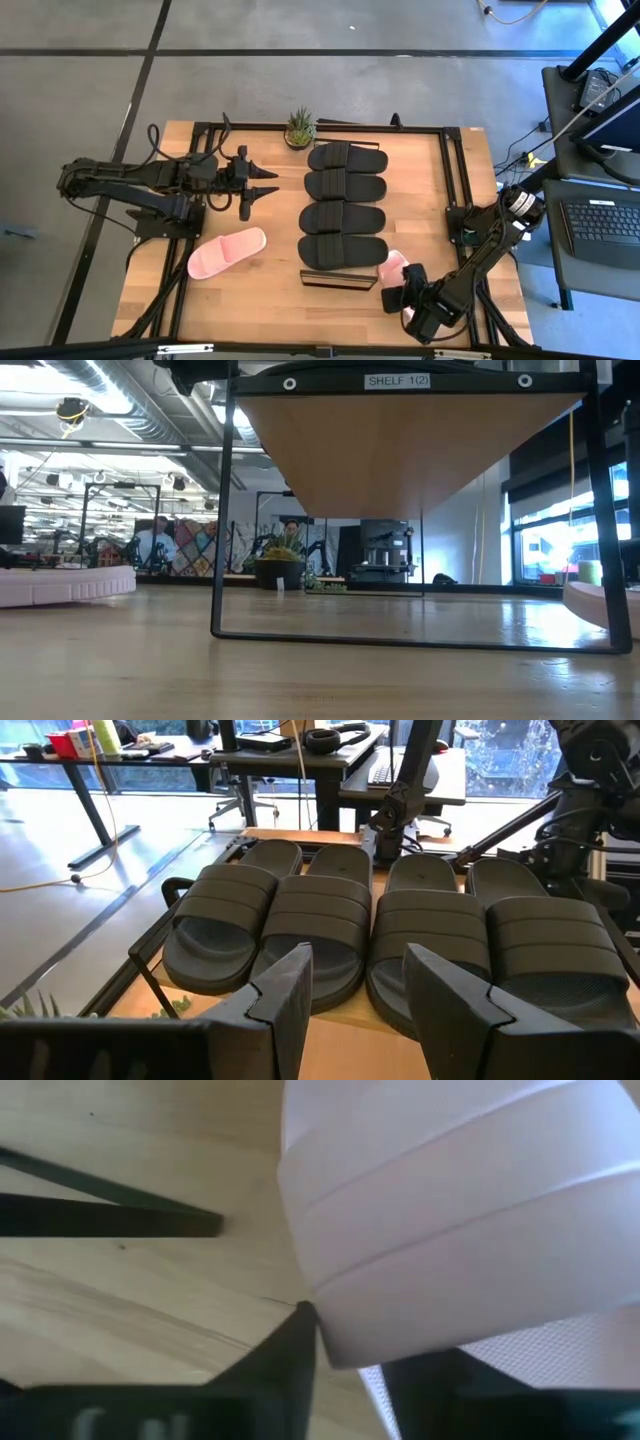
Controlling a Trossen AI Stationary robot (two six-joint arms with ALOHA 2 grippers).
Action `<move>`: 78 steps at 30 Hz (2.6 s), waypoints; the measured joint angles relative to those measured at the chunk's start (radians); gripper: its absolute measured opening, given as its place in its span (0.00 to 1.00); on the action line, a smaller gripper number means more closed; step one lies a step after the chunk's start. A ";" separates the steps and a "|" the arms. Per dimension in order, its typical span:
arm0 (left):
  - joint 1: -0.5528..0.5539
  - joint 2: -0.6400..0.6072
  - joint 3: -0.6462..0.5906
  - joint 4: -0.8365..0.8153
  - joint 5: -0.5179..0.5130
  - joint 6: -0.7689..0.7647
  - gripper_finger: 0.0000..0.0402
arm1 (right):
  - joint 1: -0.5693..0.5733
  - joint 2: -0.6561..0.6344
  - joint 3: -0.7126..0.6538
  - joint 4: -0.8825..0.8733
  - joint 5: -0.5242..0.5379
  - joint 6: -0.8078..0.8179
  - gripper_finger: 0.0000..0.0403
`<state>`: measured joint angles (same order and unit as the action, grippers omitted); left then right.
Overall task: Pick and place slides into the shelf
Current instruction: Put the right pink slipper under the shelf
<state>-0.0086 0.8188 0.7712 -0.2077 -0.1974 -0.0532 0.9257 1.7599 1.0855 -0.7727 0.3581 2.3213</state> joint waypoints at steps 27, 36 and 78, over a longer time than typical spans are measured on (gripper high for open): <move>0.000 0.000 0.000 0.000 0.000 0.008 0.37 | 0.054 -0.416 0.000 -0.511 0.151 -0.419 0.03; 0.000 0.000 0.000 0.000 0.000 0.002 0.37 | 0.054 -0.586 -0.045 -0.533 0.096 -0.600 0.03; 0.000 0.000 0.000 -0.001 -0.001 0.000 0.37 | -0.365 -0.752 -0.733 0.636 -0.127 -1.418 0.03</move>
<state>-0.0089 0.8188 0.7712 -0.2089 -0.1982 -0.0532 0.5608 1.0079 0.3527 -0.1365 0.2312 0.9034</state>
